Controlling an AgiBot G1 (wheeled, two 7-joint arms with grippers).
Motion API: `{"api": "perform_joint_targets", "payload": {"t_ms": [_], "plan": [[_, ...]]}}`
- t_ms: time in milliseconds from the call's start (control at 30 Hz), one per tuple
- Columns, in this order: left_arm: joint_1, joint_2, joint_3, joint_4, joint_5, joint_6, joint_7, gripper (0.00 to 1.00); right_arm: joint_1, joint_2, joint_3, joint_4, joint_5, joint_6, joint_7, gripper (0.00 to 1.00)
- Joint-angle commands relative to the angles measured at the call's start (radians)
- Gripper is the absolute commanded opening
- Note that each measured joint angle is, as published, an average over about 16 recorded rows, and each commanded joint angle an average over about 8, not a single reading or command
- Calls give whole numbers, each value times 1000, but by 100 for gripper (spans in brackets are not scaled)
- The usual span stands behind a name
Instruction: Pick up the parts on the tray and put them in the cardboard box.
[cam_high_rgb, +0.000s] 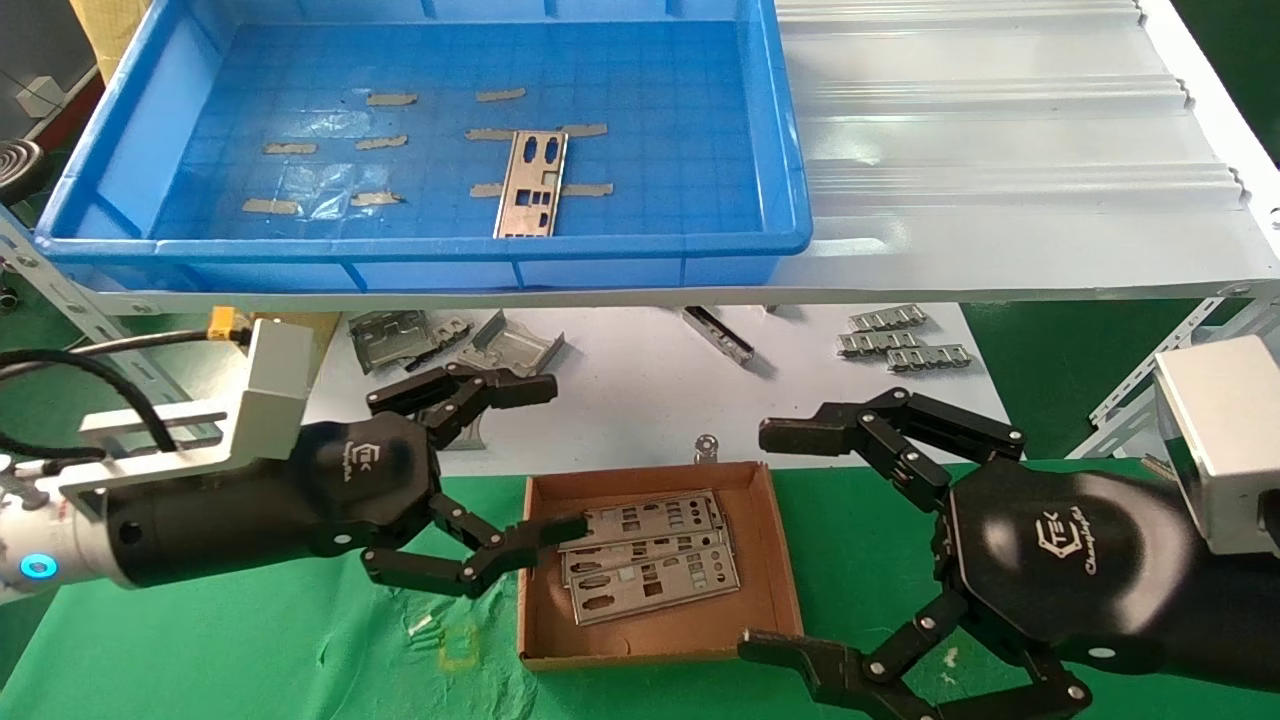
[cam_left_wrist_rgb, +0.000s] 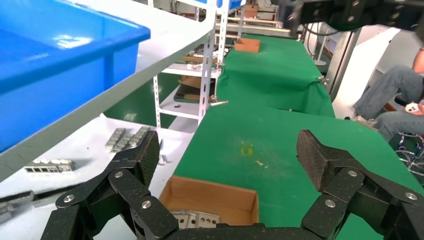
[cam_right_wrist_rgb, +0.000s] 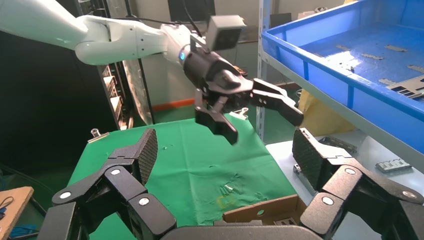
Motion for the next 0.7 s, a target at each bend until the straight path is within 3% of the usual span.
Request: {"api": "perform_joint_targets", "payload": {"t_ms": [33,700], "plan": [[14,-21,-15,-37,-8,0,-20,100,0,0,0,0,0,0,0,100],[157,-229,-165,-404,-86,-4,-222,100,0,0,0,0,0,0,0,100]]}}
